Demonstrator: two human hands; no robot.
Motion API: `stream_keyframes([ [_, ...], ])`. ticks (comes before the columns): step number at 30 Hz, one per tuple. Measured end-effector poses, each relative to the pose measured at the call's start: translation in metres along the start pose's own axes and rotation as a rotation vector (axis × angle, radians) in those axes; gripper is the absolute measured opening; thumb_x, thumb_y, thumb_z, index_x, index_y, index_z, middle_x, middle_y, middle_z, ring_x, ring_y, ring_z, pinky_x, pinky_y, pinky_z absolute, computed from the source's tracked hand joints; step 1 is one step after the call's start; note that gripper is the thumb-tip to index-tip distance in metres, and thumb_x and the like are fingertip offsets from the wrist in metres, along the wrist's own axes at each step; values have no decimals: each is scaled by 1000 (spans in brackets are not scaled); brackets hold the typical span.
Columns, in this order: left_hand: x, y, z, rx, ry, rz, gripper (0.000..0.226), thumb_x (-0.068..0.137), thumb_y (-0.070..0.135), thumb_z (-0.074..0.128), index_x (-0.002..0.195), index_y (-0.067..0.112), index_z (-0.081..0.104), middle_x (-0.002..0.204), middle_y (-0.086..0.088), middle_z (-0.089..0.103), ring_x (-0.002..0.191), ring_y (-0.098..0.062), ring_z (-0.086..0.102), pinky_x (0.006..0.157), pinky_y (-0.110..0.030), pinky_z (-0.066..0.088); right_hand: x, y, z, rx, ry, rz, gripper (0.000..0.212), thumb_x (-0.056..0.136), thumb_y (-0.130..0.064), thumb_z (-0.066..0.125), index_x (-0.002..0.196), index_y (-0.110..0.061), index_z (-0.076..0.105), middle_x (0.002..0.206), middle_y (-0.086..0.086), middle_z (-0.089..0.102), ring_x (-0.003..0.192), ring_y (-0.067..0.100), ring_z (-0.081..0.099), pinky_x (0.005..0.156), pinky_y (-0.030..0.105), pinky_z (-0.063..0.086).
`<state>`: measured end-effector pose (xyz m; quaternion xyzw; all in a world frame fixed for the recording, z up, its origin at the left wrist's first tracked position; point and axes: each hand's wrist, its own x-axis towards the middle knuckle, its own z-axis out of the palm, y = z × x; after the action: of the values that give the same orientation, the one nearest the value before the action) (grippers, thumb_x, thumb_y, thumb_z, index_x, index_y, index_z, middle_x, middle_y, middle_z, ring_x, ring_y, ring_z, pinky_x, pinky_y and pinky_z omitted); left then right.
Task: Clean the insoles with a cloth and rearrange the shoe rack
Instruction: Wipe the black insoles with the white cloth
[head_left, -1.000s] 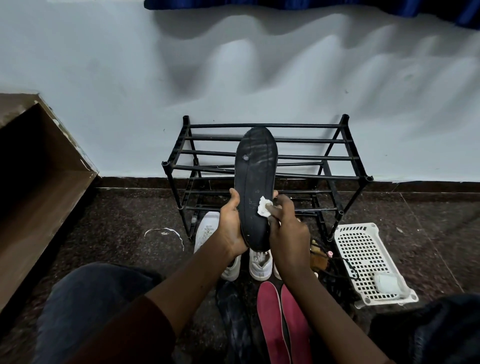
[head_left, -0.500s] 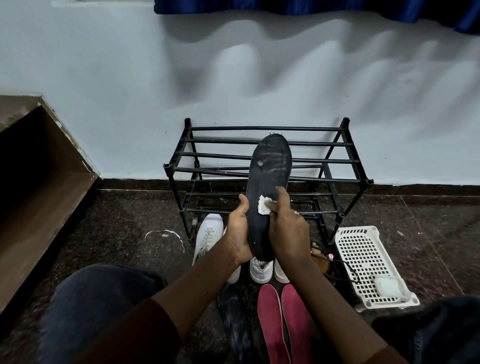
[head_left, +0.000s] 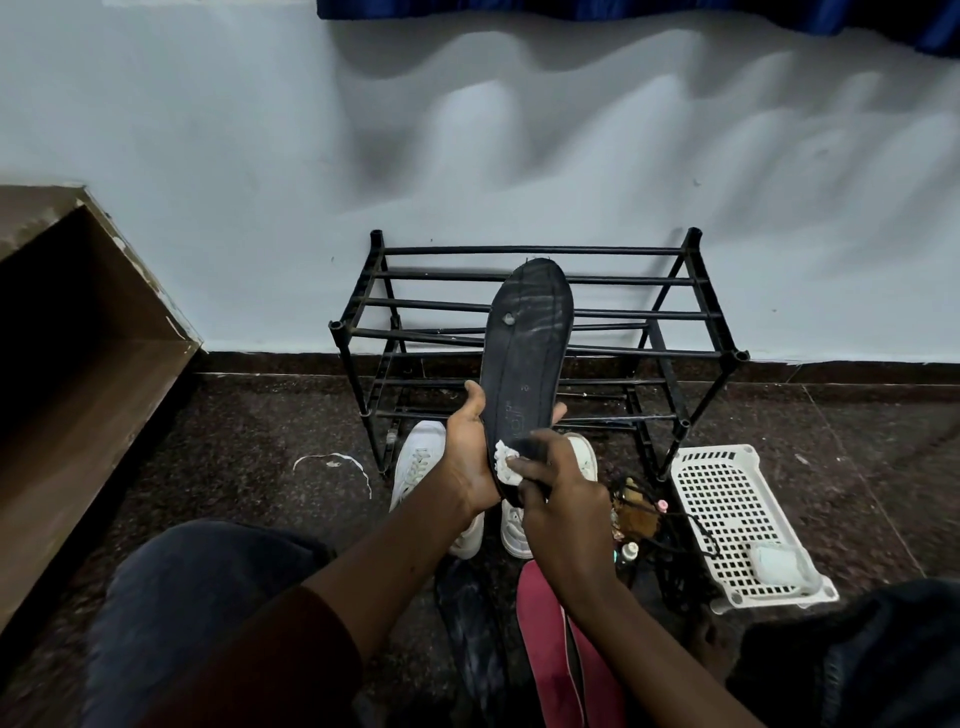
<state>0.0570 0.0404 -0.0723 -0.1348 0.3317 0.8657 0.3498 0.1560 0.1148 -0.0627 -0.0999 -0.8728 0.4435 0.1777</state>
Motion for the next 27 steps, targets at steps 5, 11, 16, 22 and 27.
stream_keyframes([
  [5, 1, -7, 2, -23, -6, -57, 84, 87, 72, 23, 113, 6, 69, 120, -20, 61, 113, -33, 58, 91, -42, 51, 22, -7, 0, -66, 10, -71, 43, 86, -2, 54, 125, -17, 50, 94, 1, 73, 87, 24, 66, 73, 35, 51],
  [11, -1, -12, 0, 27, -48, -84, 72, 92, 67, 17, 105, 15, 66, 92, -10, 70, 82, -25, 70, 76, -34, 51, 55, -12, 1, -124, 29, -72, 42, 86, 0, 50, 126, -15, 47, 98, 3, 72, 88, 30, 66, 73, 41, 52],
  [16, 2, -4, -3, -21, -38, -45, 82, 88, 73, 21, 121, 9, 60, 113, -18, 64, 110, -36, 59, 89, -44, 51, 26, -8, 5, -75, -54, -58, 36, 82, 3, 53, 112, -17, 58, 96, 1, 72, 90, 23, 66, 74, 33, 52],
  [22, -2, 1, -1, 2, -43, -14, 77, 87, 70, 32, 111, 6, 69, 125, -18, 59, 108, -34, 61, 77, -40, 55, -3, 1, 6, -2, -20, -103, 29, 77, 7, 56, 97, -12, 65, 92, -1, 73, 88, 11, 68, 72, 26, 54],
  [27, -6, -5, 3, 37, -53, -56, 70, 90, 63, 38, 108, 5, 71, 119, -17, 63, 115, -32, 57, 97, -41, 46, 19, -8, 1, -181, 2, -182, 22, 82, 3, 51, 98, -5, 63, 84, 13, 71, 74, 32, 66, 57, 32, 50],
])
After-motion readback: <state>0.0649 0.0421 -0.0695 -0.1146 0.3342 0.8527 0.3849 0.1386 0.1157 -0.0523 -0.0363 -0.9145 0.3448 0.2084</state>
